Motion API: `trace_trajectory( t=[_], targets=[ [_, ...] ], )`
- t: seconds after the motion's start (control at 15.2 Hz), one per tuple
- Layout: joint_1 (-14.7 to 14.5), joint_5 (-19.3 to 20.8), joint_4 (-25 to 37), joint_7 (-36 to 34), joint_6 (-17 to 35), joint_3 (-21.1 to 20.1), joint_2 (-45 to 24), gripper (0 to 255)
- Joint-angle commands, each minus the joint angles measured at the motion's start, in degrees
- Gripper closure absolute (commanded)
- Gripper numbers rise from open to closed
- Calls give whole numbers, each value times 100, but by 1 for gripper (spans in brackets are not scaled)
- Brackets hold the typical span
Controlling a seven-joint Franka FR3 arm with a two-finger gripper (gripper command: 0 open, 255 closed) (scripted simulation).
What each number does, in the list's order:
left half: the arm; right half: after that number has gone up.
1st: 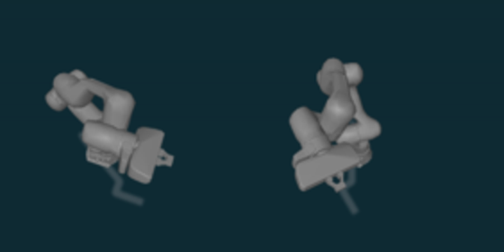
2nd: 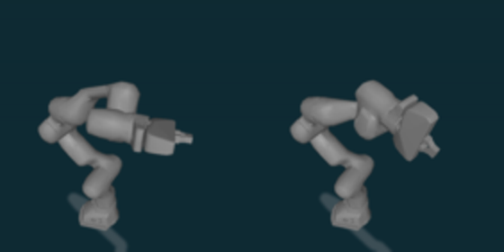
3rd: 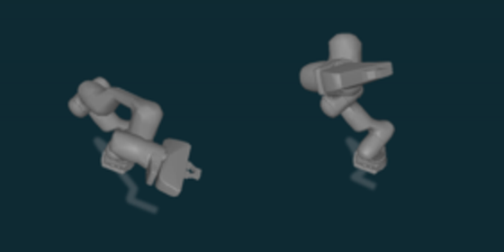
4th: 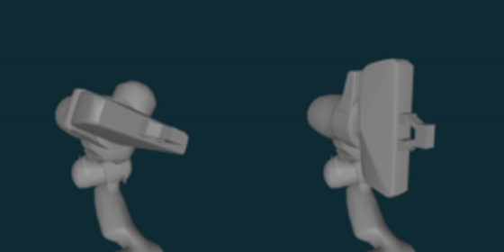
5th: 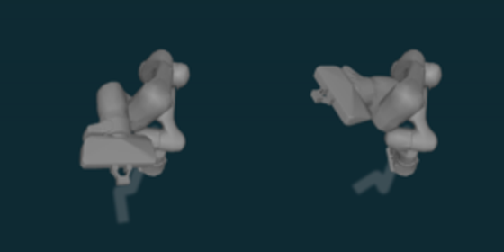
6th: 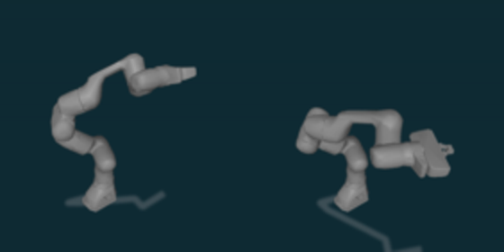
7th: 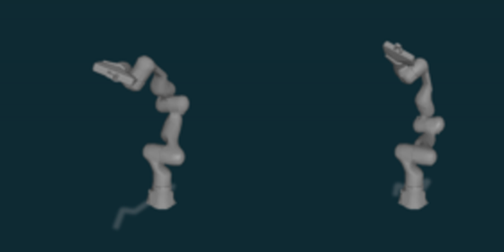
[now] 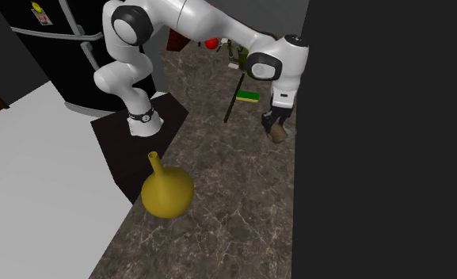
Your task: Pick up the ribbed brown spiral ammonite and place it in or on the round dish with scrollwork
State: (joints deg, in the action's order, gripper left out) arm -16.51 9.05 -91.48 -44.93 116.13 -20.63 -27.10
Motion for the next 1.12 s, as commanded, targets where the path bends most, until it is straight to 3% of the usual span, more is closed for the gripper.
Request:
trace_trajectory(
  t=[0.0,0.53,1.06],
  targets=[
    [-207,49,237,-236,-130,-43,-113,255],
    [-1083,284,1402,-1075,-663,-143,-777,255],
    [-1081,360,1072,-1121,-159,-91,-962,255]
  ],
)
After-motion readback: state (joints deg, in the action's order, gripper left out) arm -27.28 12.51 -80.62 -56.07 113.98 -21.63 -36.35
